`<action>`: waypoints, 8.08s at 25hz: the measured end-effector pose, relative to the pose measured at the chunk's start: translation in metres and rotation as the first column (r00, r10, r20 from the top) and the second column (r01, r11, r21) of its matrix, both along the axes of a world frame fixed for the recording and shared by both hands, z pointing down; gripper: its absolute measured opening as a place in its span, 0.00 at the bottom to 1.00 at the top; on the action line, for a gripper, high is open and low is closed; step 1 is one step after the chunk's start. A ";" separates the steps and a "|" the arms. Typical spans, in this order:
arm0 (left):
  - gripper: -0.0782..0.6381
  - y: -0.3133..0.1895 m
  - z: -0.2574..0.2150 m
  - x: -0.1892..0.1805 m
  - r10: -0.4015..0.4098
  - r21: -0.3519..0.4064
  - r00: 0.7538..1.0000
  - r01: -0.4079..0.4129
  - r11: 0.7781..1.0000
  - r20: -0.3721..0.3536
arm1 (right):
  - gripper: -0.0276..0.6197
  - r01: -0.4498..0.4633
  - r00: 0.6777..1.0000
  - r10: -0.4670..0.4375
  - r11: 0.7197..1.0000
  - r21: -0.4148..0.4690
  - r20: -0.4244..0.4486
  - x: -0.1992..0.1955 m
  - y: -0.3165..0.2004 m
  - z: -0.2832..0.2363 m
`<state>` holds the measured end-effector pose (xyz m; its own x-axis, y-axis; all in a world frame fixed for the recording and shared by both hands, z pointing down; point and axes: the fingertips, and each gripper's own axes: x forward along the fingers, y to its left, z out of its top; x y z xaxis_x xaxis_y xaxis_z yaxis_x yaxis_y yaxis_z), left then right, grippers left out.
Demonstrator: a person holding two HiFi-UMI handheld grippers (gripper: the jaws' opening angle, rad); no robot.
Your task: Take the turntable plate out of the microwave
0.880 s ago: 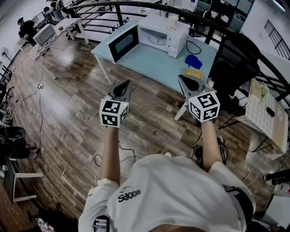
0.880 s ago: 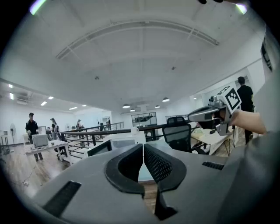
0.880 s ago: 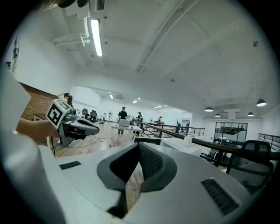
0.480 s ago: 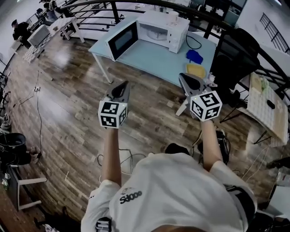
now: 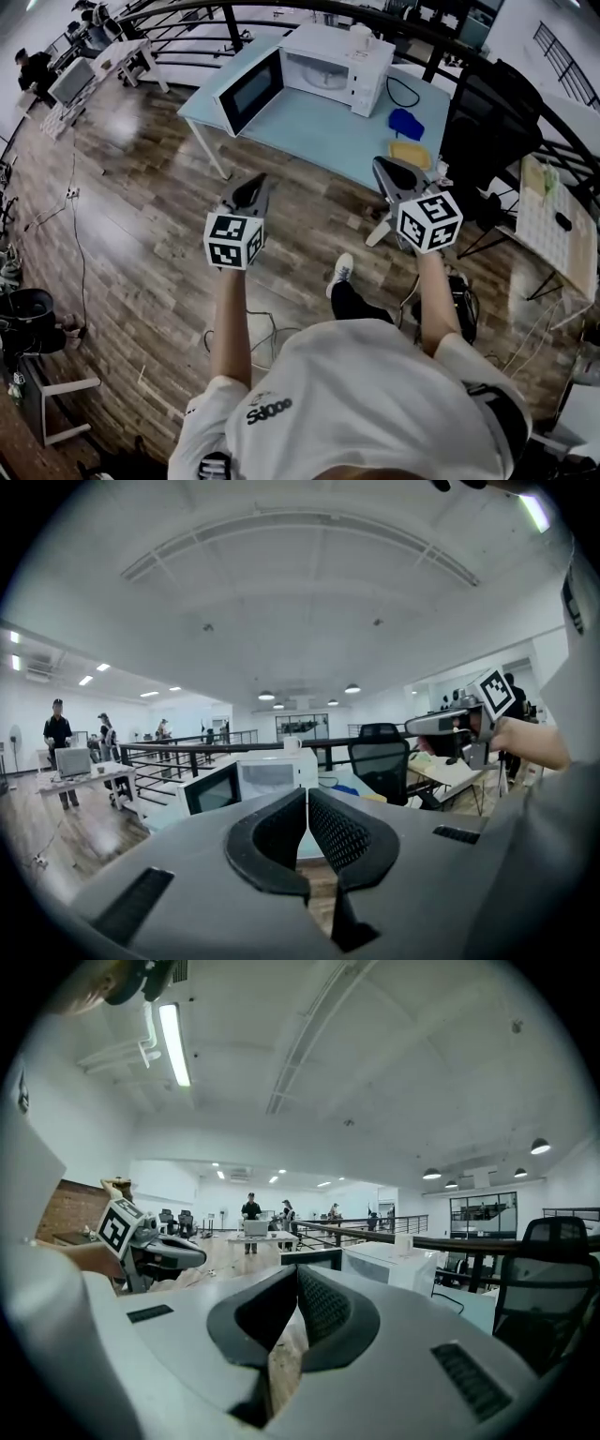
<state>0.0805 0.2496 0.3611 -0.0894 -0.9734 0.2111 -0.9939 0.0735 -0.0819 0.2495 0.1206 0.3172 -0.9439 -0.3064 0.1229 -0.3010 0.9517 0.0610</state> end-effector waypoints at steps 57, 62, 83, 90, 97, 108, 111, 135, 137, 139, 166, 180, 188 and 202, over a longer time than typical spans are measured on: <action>0.20 -0.579 0.201 -0.324 0.081 -0.105 0.683 -0.226 0.968 -0.726 | 0.05 -0.274 0.941 0.239 0.954 -0.123 -0.241 -0.353 -0.448 0.146; 0.37 -0.607 0.240 -0.323 0.051 -0.139 0.691 -0.216 0.966 -0.721 | 0.05 -0.355 0.912 0.300 0.918 -0.174 -0.280 -0.353 -0.446 0.179; 0.54 -0.646 0.270 -0.332 -0.207 -0.222 0.328 -0.009 0.975 -0.922 | 0.05 -0.488 0.872 0.411 0.769 -0.413 -0.265 -0.358 -0.425 0.241; 0.53 -0.645 0.268 -0.334 -0.155 -0.156 0.142 0.003 0.988 -0.978 | 0.05 -0.473 0.854 0.498 0.618 -0.628 -0.152 -0.354 -0.444 0.256; 0.53 -0.639 0.259 -0.328 -0.081 -0.089 0.162 -0.042 0.995 -0.983 | 0.32 -0.297 0.845 0.534 0.424 -0.856 -0.028 -0.383 -0.470 0.283; 0.52 -0.633 0.248 -0.314 -0.021 -0.046 0.203 -0.119 0.992 -0.979 | 0.38 -0.100 0.703 0.706 0.220 -0.970 0.087 -0.405 -0.520 0.308; 0.52 -0.631 0.248 -0.312 -0.022 -0.053 0.212 -0.143 0.988 -0.977 | 0.36 -0.096 0.689 0.721 0.190 -0.977 0.072 -0.407 -0.527 0.313; 0.45 -0.643 0.267 -0.312 -0.038 -0.042 0.026 -0.138 0.990 -0.999 | 0.09 0.113 0.592 0.776 0.188 -0.976 0.219 -0.398 -0.509 0.306; 0.41 -0.647 0.269 -0.314 -0.033 -0.033 0.003 -0.126 0.991 -0.999 | 0.09 0.111 0.593 0.775 0.188 -0.976 0.217 -0.399 -0.508 0.307; 0.28 -0.652 0.269 -0.317 -0.022 -0.022 -0.003 -0.112 0.994 -1.000 | 0.09 0.108 0.591 0.779 0.180 -0.978 0.209 -0.398 -0.509 0.309; 0.16 -0.613 0.293 -0.296 -0.078 -0.065 -0.073 -0.168 0.984 -0.994 | 0.13 -0.009 0.699 0.700 0.215 -0.977 0.148 -0.382 -0.428 0.328; 0.16 -0.511 0.253 -0.286 0.029 0.036 -0.046 -0.175 0.984 -0.999 | 0.11 0.050 0.681 0.697 0.262 -0.964 0.225 -0.362 -0.386 0.295; 0.16 -0.417 0.181 -0.236 0.144 0.150 -0.041 -0.228 0.962 -0.989 | 0.10 0.096 0.661 0.672 0.365 -0.926 0.333 -0.316 -0.287 0.225; 0.16 -0.311 0.064 -0.183 0.300 0.296 -0.032 -0.290 0.910 -0.953 | 0.10 0.088 0.650 0.597 0.555 -0.827 0.470 -0.265 -0.176 0.106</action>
<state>-0.1021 -0.0616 0.4248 0.4874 -0.8520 -0.1909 -0.0682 -0.2551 0.9645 -0.0156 -0.0549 0.4237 -0.7332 -0.6627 -0.1528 -0.1578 0.3843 -0.9096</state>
